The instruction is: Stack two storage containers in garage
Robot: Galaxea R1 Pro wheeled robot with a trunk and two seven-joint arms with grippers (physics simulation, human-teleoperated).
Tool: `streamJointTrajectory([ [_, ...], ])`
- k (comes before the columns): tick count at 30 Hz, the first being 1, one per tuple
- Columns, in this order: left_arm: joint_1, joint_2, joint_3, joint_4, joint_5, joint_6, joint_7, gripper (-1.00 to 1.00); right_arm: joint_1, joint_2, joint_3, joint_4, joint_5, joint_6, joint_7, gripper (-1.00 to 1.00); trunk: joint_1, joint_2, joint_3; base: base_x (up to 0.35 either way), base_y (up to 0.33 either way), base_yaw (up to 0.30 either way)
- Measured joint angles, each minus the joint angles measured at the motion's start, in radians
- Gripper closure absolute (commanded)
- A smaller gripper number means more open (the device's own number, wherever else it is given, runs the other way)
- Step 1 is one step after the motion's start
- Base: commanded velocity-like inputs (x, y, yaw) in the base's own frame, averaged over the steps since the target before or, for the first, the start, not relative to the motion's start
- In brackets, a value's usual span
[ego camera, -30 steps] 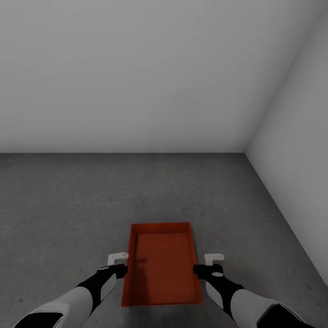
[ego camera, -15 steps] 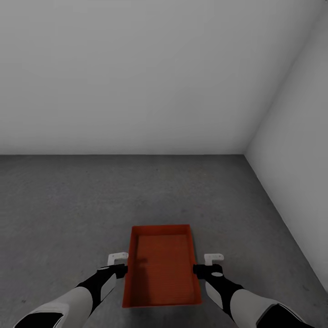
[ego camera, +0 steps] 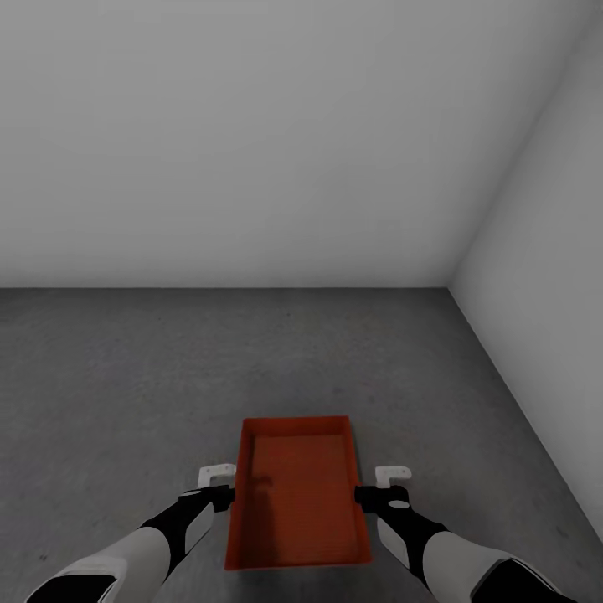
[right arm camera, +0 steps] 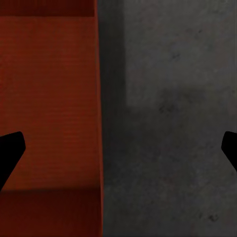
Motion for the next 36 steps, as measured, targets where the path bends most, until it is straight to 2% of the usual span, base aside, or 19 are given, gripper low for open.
streamJointTrajectory([
  [18,0.0,0.0,-0.001,0.003,-0.002,-0.002,-0.005,-1.0,0.0,0.004,0.0,0.0,0.0,0.0,0.0,-1.0,0.0,0.0,0.028,0.0,0.0,0.0],
  [26,0.0,-0.01,-0.001,0.014,-0.003,-0.001,-0.014,-1.0,0.004,0.009,0.0,0.017,-0.001,0.0,0.0,-1.0,0.0,0.0,0.04,0.0,0.0,0.0],
  [32,0.0,-0.006,0.001,0.094,0.004,-0.004,-0.015,-1.0,0.001,0.008,0.0,0.024,-0.002,-0.001,0.001,-1.0,0.0,0.0,0.049,0.0,0.0,0.0],
  [36,0.005,-0.006,0.001,0.122,0.005,-0.038,-0.015,-1.0,0.0,0.008,0.0,0.024,-0.002,-0.001,0.002,-1.0,0.0,0.0,0.055,0.0,0.0,0.0],
])
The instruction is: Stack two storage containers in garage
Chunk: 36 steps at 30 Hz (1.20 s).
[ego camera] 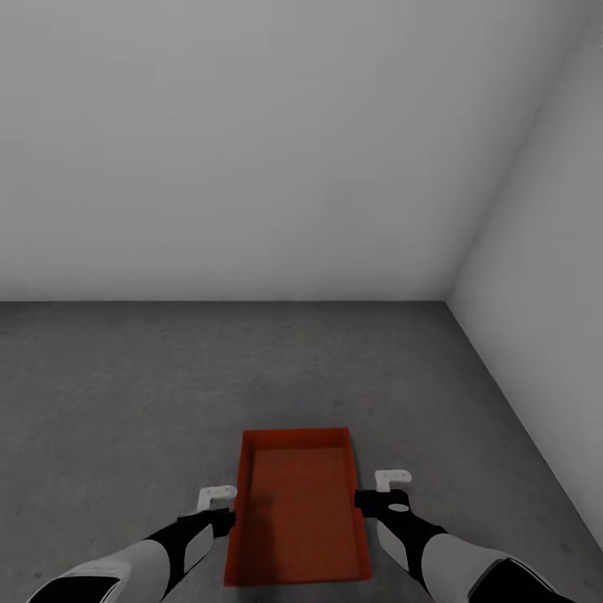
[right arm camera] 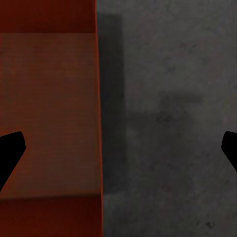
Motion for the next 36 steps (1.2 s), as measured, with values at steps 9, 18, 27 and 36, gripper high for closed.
streamJointTrajectory([
  [9,0.0,0.001,0.0,0.01,0.006,-0.052,0.003,-1.0,0.0,0.0,0.0,0.002,0.0,0.003,0.005,-1.0,0.0,0.0,0.014,0.0,0.0,-0.002],
  [18,0.0,0.004,0.0,0.009,0.031,-0.054,0.002,-1.0,0.0,-0.001,0.0,0.002,-0.001,0.009,0.011,-1.0,0.0,0.0,0.017,0.0,0.0,-0.002],
  [27,0.0,0.003,0.0,0.009,0.034,-0.053,0.002,-1.0,0.0,-0.001,0.0,0.002,-0.001,0.013,0.012,-1.0,0.0,0.0,0.017,0.0,0.0,0.0],
  [36,0.0,0.004,0.0,0.009,0.035,-0.051,0.002,-1.0,0.0,-0.002,0.0,0.007,-0.001,0.013,0.011,-1.0,0.0,0.0,0.017,0.0,0.0,0.0],
])
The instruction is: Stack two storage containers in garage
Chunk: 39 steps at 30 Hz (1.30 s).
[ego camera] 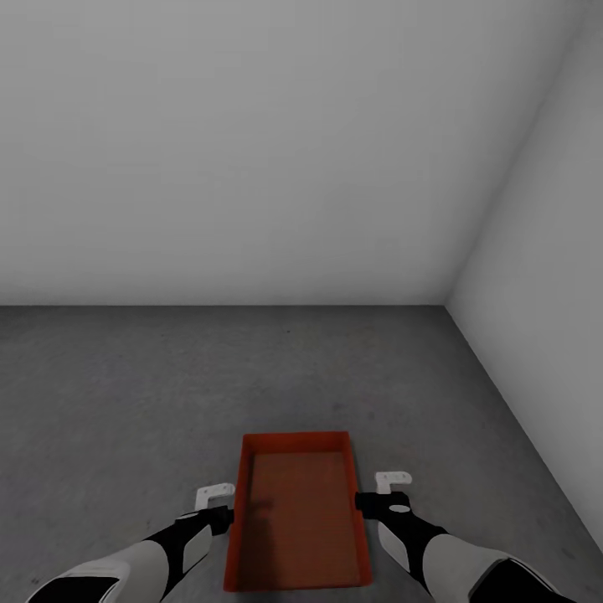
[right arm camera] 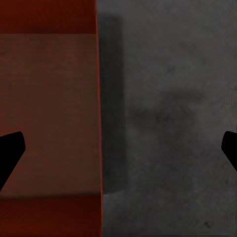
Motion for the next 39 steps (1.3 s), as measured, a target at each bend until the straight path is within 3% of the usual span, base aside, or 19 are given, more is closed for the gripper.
streamJointTrajectory([
  [15,0.0,-0.001,0.0,0.001,0.001,0.006,0.0,-1.0,0.007,0.004,0.002,0.057,0.0,-0.009,0.003,-1.0,0.0,0.0,0.0,0.0,0.0,0.0],
  [19,0.003,-0.003,0.0,0.001,0.002,0.007,-0.001,-1.0,0.093,0.015,0.002,0.061,0.009,-0.011,-0.001,-1.0,0.0,0.0,0.0,0.0,0.0,0.0],
  [26,0.045,-0.006,0.0,0.001,0.002,0.006,-0.003,-1.0,0.173,0.02,0.003,0.061,0.012,-0.013,0.001,-1.0,0.0,0.0,0.0,-0.02,0.0,0.0],
  [39,0.073,-0.004,0.0,0.001,0.001,0.005,-0.003,-1.0,0.189,0.02,0.003,0.062,0.011,-0.013,0.001,-1.0,0.0,0.0,0.0,-0.207,0.0,0.0],
])
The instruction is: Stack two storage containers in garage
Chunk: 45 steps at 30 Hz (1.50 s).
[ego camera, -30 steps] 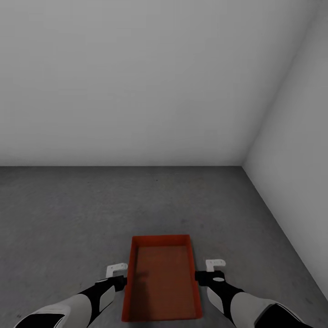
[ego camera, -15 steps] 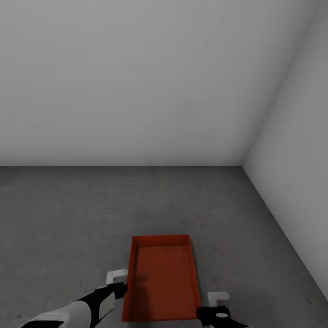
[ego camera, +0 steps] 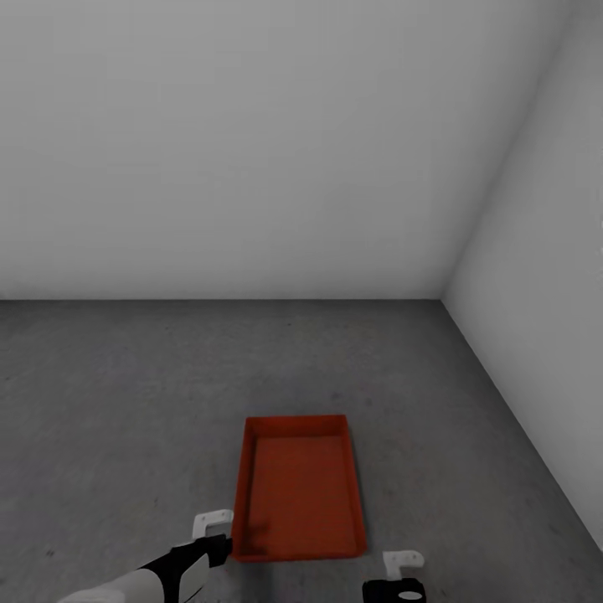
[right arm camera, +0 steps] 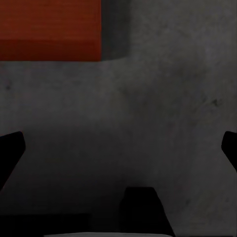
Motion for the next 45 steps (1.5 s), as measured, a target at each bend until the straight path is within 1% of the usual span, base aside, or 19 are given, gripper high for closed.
streamJointTrajectory([
  [8,0.002,0.0,0.0,0.0,0.0,0.0,0.0,-1.0,0.0,0.001,-0.001,0.0,-0.005,0.0,0.002,-1.0,0.0,0.0,0.003,-0.011,0.0,0.0],
  [15,0.004,-0.011,0.0,0.001,0.0,0.001,0.001,-1.0,0.0,0.001,-0.001,0.0,-0.009,-0.031,0.001,-1.0,0.0,0.0,0.013,0.0,0.0,0.0],
  [24,0.029,-0.012,0.0,0.0,0.0,-0.002,0.0,-1.0,0.017,0.0,-0.001,0.0,-0.01,-0.037,0.001,-1.0,0.0,0.0,0.027,0.0,0.0,0.0],
  [26,0.032,-0.012,0.0,0.0,0.0,-0.002,0.0,-1.0,0.028,0.0,-0.001,0.001,-0.01,-0.039,0.001,-1.0,0.0,0.0,0.03,0.0,0.0,0.0],
  [28,0.05,-0.013,0.0,0.0,-0.001,-0.003,0.0,-1.0,0.045,-0.001,-0.002,0.0,-0.01,-0.042,0.001,-1.0,0.0,0.0,0.033,0.0,0.0,0.0],
  [33,0.069,-0.013,0.0,0.0,-0.001,-0.006,-0.001,-1.0,0.077,-0.004,-0.001,0.001,-0.01,-0.043,0.003,-1.0,0.0,0.0,0.041,0.0,0.0,0.0],
  [38,0.074,-0.012,0.0,0.0,0.0,0.0,0.0,-1.0,0.094,-0.009,-0.001,0.001,-0.01,-0.043,0.003,-1.0,0.0,0.0,0.049,0.0,0.0,0.0],
  [45,0.074,-0.007,0.0,0.001,0.0,0.002,0.001,-1.0,0.098,-0.009,-0.001,0.0,-0.01,-0.043,0.003,-1.0,0.0,0.0,0.06,0.0,0.0,0.0],
])
